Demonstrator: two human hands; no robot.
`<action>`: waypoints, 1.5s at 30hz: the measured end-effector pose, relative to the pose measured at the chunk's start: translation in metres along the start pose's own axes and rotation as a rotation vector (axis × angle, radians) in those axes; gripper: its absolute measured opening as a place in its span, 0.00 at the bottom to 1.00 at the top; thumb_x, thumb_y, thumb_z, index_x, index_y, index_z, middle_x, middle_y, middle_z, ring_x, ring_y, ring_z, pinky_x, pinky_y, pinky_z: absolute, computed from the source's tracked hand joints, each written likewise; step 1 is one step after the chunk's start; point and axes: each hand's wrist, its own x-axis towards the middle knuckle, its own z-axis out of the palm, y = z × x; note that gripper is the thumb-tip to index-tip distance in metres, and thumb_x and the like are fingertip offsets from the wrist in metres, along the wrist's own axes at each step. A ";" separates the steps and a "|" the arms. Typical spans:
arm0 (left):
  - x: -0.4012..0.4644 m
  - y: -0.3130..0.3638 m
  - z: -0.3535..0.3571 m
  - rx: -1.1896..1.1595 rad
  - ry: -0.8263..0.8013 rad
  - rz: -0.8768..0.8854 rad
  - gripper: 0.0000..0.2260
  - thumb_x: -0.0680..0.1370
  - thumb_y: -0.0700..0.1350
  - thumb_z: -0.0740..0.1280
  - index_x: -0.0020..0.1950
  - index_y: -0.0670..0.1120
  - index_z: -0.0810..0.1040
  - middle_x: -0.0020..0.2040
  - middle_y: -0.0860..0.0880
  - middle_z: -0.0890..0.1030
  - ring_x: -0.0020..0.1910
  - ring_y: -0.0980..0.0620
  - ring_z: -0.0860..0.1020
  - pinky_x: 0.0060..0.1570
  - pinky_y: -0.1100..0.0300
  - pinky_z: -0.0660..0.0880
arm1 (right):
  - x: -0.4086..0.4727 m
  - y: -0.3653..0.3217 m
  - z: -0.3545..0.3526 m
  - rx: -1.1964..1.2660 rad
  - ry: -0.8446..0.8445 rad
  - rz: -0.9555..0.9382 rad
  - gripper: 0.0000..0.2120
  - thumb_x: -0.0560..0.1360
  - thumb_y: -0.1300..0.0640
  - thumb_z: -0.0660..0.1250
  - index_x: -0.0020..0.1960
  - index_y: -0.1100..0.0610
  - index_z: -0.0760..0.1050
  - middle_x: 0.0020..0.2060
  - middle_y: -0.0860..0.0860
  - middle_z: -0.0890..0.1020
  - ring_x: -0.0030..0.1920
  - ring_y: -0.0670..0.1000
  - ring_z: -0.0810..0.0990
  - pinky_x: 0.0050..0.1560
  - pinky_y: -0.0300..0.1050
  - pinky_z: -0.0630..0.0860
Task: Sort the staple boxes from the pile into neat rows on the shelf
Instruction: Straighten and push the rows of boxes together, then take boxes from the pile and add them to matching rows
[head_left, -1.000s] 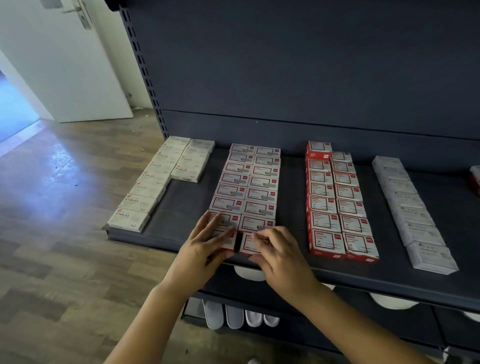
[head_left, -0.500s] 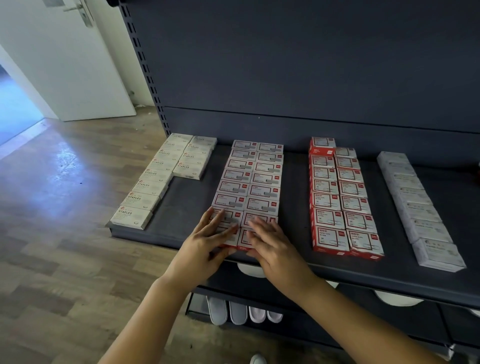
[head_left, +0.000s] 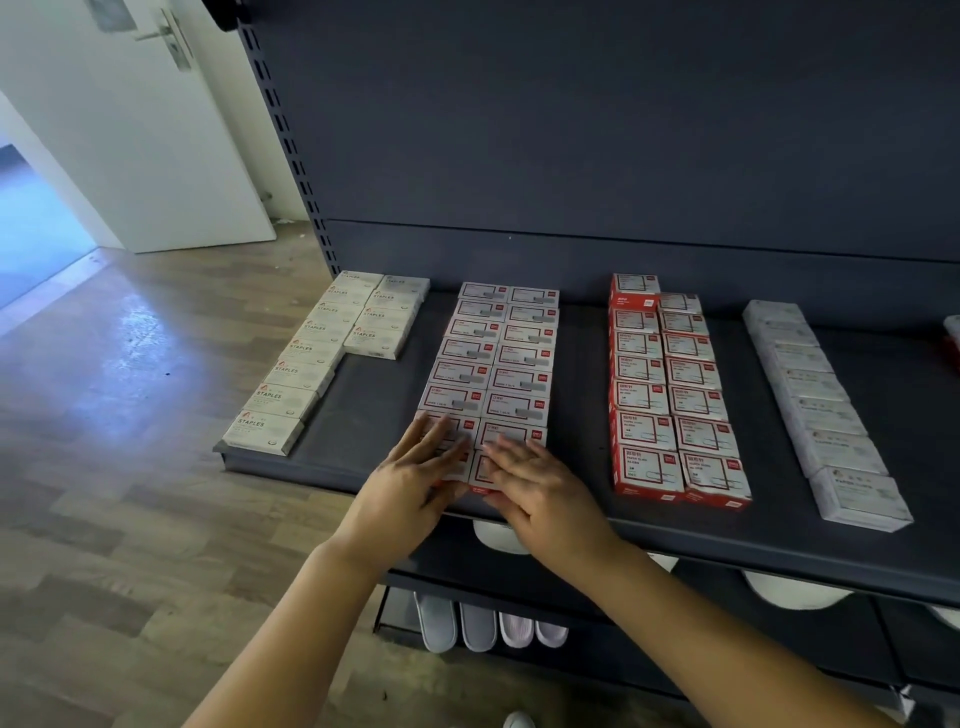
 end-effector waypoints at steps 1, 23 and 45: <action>0.001 0.001 0.000 -0.010 -0.018 -0.021 0.26 0.74 0.56 0.58 0.68 0.44 0.71 0.70 0.50 0.61 0.72 0.43 0.54 0.67 0.44 0.54 | 0.000 0.000 0.000 -0.001 -0.014 0.005 0.19 0.73 0.52 0.59 0.54 0.62 0.80 0.55 0.56 0.81 0.59 0.56 0.78 0.62 0.58 0.68; 0.068 0.151 0.032 -0.014 -0.006 0.166 0.23 0.75 0.50 0.58 0.65 0.39 0.74 0.62 0.40 0.77 0.64 0.37 0.73 0.57 0.36 0.72 | -0.061 0.066 -0.124 0.014 0.060 0.350 0.18 0.69 0.62 0.65 0.58 0.64 0.78 0.57 0.59 0.79 0.58 0.61 0.77 0.58 0.58 0.74; 0.160 0.406 0.176 -0.114 0.014 0.373 0.18 0.74 0.48 0.58 0.55 0.42 0.81 0.55 0.44 0.81 0.59 0.40 0.77 0.52 0.38 0.76 | -0.234 0.233 -0.297 -0.110 0.297 0.535 0.16 0.73 0.58 0.59 0.54 0.64 0.80 0.52 0.59 0.81 0.53 0.53 0.77 0.57 0.34 0.68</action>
